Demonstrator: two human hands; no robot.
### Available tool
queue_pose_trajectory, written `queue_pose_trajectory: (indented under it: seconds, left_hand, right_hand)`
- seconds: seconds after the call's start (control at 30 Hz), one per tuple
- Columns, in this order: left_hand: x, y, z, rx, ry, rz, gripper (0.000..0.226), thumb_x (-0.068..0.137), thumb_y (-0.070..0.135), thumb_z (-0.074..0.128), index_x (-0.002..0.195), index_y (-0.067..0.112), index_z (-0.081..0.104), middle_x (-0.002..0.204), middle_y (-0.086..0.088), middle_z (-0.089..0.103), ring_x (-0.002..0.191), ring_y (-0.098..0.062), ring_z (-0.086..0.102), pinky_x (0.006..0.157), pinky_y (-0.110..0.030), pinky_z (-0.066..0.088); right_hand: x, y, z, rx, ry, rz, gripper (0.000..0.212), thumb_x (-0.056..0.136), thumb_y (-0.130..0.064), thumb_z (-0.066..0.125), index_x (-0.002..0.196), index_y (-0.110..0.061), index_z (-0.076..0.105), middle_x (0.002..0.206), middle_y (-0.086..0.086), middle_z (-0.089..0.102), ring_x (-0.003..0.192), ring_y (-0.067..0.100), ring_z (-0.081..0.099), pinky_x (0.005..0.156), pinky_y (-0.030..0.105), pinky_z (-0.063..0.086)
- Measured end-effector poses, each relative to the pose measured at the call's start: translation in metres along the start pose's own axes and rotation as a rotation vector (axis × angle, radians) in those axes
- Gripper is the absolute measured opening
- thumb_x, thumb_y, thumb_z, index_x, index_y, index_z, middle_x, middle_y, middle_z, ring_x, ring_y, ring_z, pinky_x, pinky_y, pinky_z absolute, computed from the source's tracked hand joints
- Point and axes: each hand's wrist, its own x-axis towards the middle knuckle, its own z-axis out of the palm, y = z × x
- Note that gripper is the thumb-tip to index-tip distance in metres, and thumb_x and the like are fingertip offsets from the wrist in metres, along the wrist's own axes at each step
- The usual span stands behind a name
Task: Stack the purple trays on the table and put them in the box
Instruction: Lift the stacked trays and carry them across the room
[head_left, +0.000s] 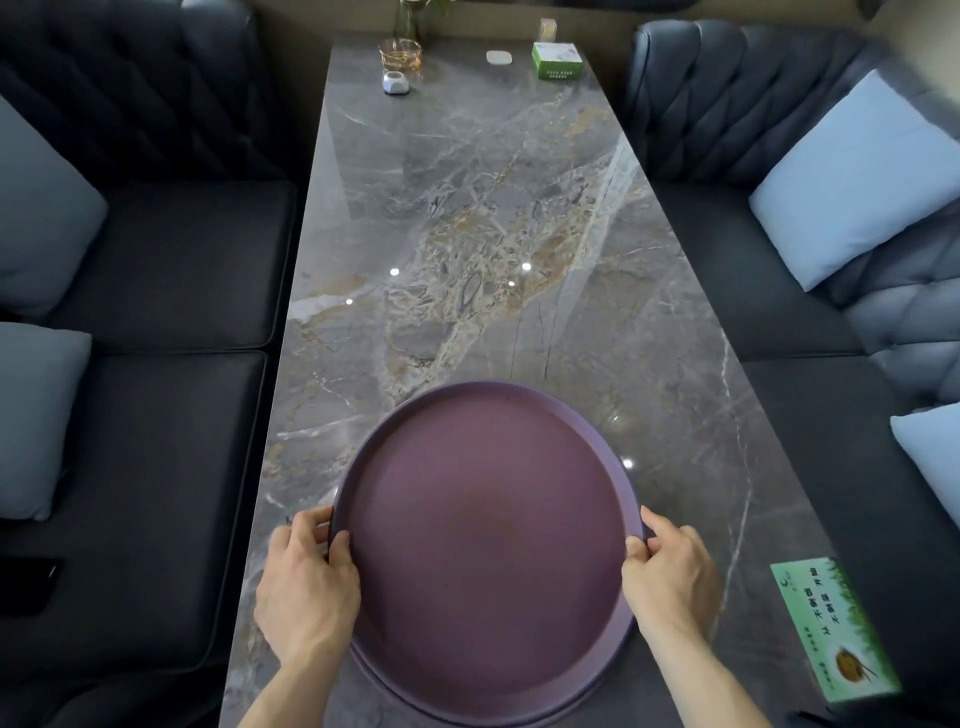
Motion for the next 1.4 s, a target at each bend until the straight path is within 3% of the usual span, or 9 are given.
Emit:
queue_pose_trajectory:
  seconds: [0.2, 0.37, 0.6, 0.77, 0.93, 1.03, 1.17, 1.27, 1.4]
  left_hand:
    - [0.004, -0.001, -0.001, 0.057, -0.034, 0.006, 0.025, 0.09, 0.029, 0.058, 0.114, 0.032, 0.063, 0.106, 0.003, 0.06, 0.086, -0.029, 0.065, 0.074, -0.039, 0.043]
    - [0.001, -0.003, -0.004, 0.057, -0.037, -0.022, 0.025, 0.089, 0.03, 0.059, 0.113, 0.035, 0.063, 0.106, 0.002, 0.063, 0.091, -0.031, 0.064, 0.077, -0.042, 0.044]
    - [-0.001, -0.003, -0.004, 0.064, -0.029, -0.001, 0.023, 0.089, 0.031, 0.059, 0.112, 0.035, 0.063, 0.106, 0.002, 0.063, 0.092, -0.029, 0.064, 0.076, -0.042, 0.046]
    - [-0.001, -0.005, -0.001, 0.09, -0.027, 0.024, 0.024, 0.089, 0.03, 0.059, 0.113, 0.03, 0.063, 0.106, -0.001, 0.062, 0.085, -0.031, 0.064, 0.071, -0.039, 0.044]
    - [0.0, -0.003, -0.002, 0.105, -0.049, 0.032, 0.026, 0.089, 0.029, 0.059, 0.114, 0.027, 0.062, 0.106, -0.003, 0.06, 0.087, -0.033, 0.063, 0.074, -0.041, 0.044]
    - [0.003, -0.003, -0.006, 0.116, -0.098, 0.046, 0.026, 0.088, 0.029, 0.059, 0.114, 0.026, 0.06, 0.109, -0.003, 0.061, 0.09, -0.033, 0.064, 0.076, -0.043, 0.046]
    - [0.009, -0.01, -0.004, 0.044, -0.227, 0.012, 0.029, 0.091, 0.03, 0.054, 0.12, 0.029, 0.052, 0.116, -0.003, 0.065, 0.098, -0.033, 0.062, 0.076, -0.04, 0.042]
    - [0.012, -0.009, -0.004, -0.096, -0.289, -0.057, 0.037, 0.089, 0.029, 0.058, 0.125, 0.03, 0.053, 0.107, 0.003, 0.069, 0.091, -0.024, 0.059, 0.078, -0.039, 0.041]
    - [0.02, -0.003, -0.001, -0.19, -0.296, -0.213, 0.039, 0.084, 0.045, 0.063, 0.118, 0.026, 0.06, 0.109, 0.002, 0.068, 0.1, -0.026, 0.064, 0.089, -0.042, 0.046]
  right_hand:
    - [0.01, -0.001, -0.004, -0.079, -0.061, -0.005, 0.044, 0.092, -0.014, 0.061, 0.134, -0.027, 0.063, 0.112, 0.005, 0.065, 0.104, 0.032, 0.063, 0.076, 0.037, 0.046]
    - [0.003, 0.0, -0.003, -0.094, -0.06, -0.015, 0.045, 0.092, -0.012, 0.061, 0.134, -0.026, 0.063, 0.11, 0.008, 0.065, 0.1, 0.032, 0.064, 0.082, 0.04, 0.051]
    - [0.001, 0.0, -0.002, -0.104, -0.053, -0.037, 0.045, 0.092, -0.01, 0.061, 0.135, -0.022, 0.063, 0.106, 0.007, 0.064, 0.096, 0.031, 0.064, 0.077, 0.038, 0.051]
    - [0.002, 0.001, -0.003, -0.19, -0.077, -0.084, 0.044, 0.092, -0.011, 0.06, 0.135, -0.021, 0.062, 0.096, 0.003, 0.056, 0.093, 0.031, 0.062, 0.068, 0.032, 0.041]
    - [-0.001, 0.0, -0.001, -0.22, -0.056, -0.073, 0.045, 0.094, -0.014, 0.058, 0.139, -0.023, 0.059, 0.094, 0.0, 0.045, 0.077, 0.026, 0.055, 0.066, 0.032, 0.039]
    - [-0.009, 0.005, 0.007, -0.147, -0.056, -0.056, 0.049, 0.098, -0.018, 0.053, 0.147, -0.025, 0.049, 0.103, 0.006, 0.052, 0.087, 0.035, 0.064, 0.069, 0.036, 0.046]
    - [-0.021, 0.016, 0.015, -0.029, -0.117, 0.047, 0.056, 0.102, -0.037, 0.039, 0.156, -0.037, 0.024, 0.128, 0.013, 0.055, 0.108, 0.038, 0.06, 0.076, 0.04, 0.044]
    - [-0.015, 0.02, 0.019, 0.1, -0.115, 0.133, 0.053, 0.098, -0.037, 0.051, 0.149, -0.024, 0.041, 0.136, 0.015, 0.058, 0.121, 0.039, 0.057, 0.095, 0.046, 0.046]
    - [-0.013, 0.021, 0.022, 0.237, -0.065, 0.189, 0.047, 0.091, -0.041, 0.063, 0.128, -0.013, 0.058, 0.12, 0.015, 0.069, 0.111, 0.038, 0.062, 0.09, 0.042, 0.049]
